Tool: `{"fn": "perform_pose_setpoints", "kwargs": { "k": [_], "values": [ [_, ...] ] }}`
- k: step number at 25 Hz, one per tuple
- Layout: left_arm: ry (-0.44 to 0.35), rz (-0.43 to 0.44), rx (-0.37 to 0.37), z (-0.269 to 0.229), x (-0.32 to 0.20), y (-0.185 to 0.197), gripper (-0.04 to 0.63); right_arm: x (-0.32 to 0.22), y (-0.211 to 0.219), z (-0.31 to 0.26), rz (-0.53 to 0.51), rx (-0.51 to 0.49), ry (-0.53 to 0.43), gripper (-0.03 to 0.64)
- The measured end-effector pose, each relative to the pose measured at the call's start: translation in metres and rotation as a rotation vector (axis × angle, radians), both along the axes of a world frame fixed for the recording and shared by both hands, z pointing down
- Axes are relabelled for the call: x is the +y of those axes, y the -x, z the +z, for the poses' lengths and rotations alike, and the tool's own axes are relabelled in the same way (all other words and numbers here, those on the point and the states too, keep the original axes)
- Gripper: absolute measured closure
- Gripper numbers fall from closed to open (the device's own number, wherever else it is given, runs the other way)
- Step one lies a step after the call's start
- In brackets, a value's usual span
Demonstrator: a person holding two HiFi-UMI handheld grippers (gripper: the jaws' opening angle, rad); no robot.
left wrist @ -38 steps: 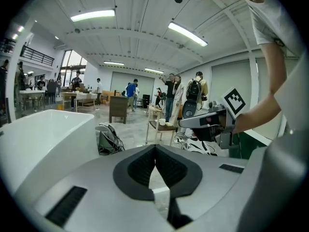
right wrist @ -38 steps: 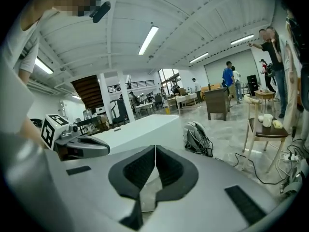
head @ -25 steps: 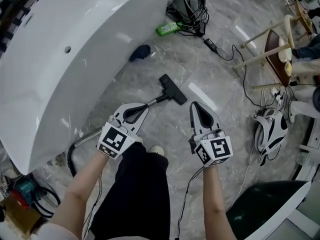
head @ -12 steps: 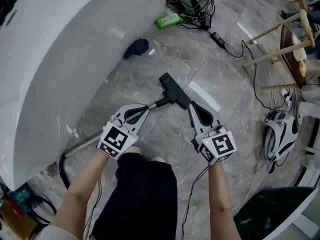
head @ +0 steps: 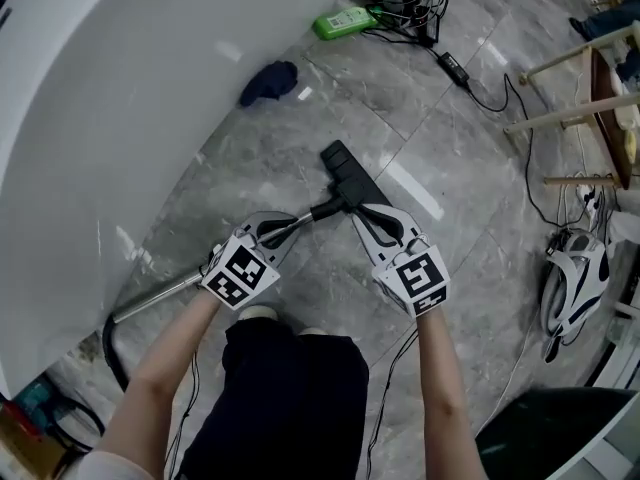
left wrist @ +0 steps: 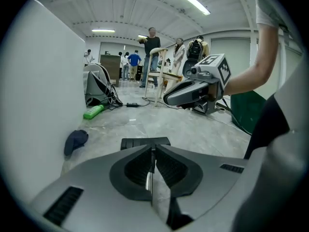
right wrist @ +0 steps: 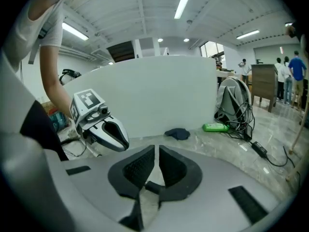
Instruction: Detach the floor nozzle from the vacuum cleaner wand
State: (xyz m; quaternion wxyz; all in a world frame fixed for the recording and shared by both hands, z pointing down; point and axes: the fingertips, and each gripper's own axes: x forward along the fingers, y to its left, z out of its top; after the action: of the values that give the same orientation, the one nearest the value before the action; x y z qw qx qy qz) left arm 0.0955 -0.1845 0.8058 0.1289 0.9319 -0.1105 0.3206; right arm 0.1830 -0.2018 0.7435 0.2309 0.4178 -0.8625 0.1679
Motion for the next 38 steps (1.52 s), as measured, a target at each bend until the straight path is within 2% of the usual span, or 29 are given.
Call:
{"fn": "perform_pose_setpoints", "kwargs": {
  "k": [4, 5, 7, 9, 12, 16, 20, 25, 29, 31, 33, 38],
  "values": [
    [0.051, 0.037, -0.032, 0.051, 0.000, -0.001, 0.579, -0.002, 0.012, 0.051, -0.133, 0.125, -0.001, 0.597],
    [0.056, 0.043, -0.050, 0.064, -0.001, 0.000, 0.555, -0.002, 0.016, 0.062, -0.171, 0.168, -0.012, 0.597],
    [0.059, 0.074, -0.104, 0.090, 0.003, 0.001, 0.400, 0.000, 0.022, 0.084, -0.247, 0.241, -0.028, 0.592],
    [0.047, 0.126, -0.165, 0.114, 0.009, 0.003, 0.344, 0.004, 0.029, 0.106, -0.325, 0.294, -0.019, 0.539],
    [0.039, 0.212, -0.252, 0.146, 0.019, 0.008, 0.326, 0.009, 0.034, 0.144, -0.457, 0.416, 0.021, 0.428],
    [0.058, 0.285, -0.350, 0.181, 0.029, 0.012, 0.325, 0.016, 0.031, 0.186, -0.644, 0.615, 0.043, 0.411],
    [0.070, 0.264, -0.420, 0.202, 0.027, 0.016, 0.327, 0.023, 0.030, 0.221, -0.817, 0.792, 0.047, 0.411],
    [0.055, 0.275, -0.466, 0.211, 0.022, 0.016, 0.328, 0.022, 0.027, 0.247, -0.882, 0.862, 0.065, 0.411],
    [0.040, 0.324, -0.509, 0.219, 0.027, 0.016, 0.344, 0.015, 0.024, 0.258, -0.903, 0.955, 0.016, 0.413],
    [0.042, 0.336, -0.509, 0.219, 0.029, 0.016, 0.387, 0.012, 0.021, 0.264, -0.920, 1.004, -0.005, 0.413],
    [0.049, 0.327, -0.500, 0.218, 0.030, 0.016, 0.398, 0.012, 0.019, 0.267, -0.937, 1.028, -0.011, 0.413],
    [0.064, 0.267, -0.453, 0.209, 0.020, 0.018, 0.414, 0.002, 0.020, 0.260, -0.921, 1.007, -0.035, 0.422]
  ]
}}
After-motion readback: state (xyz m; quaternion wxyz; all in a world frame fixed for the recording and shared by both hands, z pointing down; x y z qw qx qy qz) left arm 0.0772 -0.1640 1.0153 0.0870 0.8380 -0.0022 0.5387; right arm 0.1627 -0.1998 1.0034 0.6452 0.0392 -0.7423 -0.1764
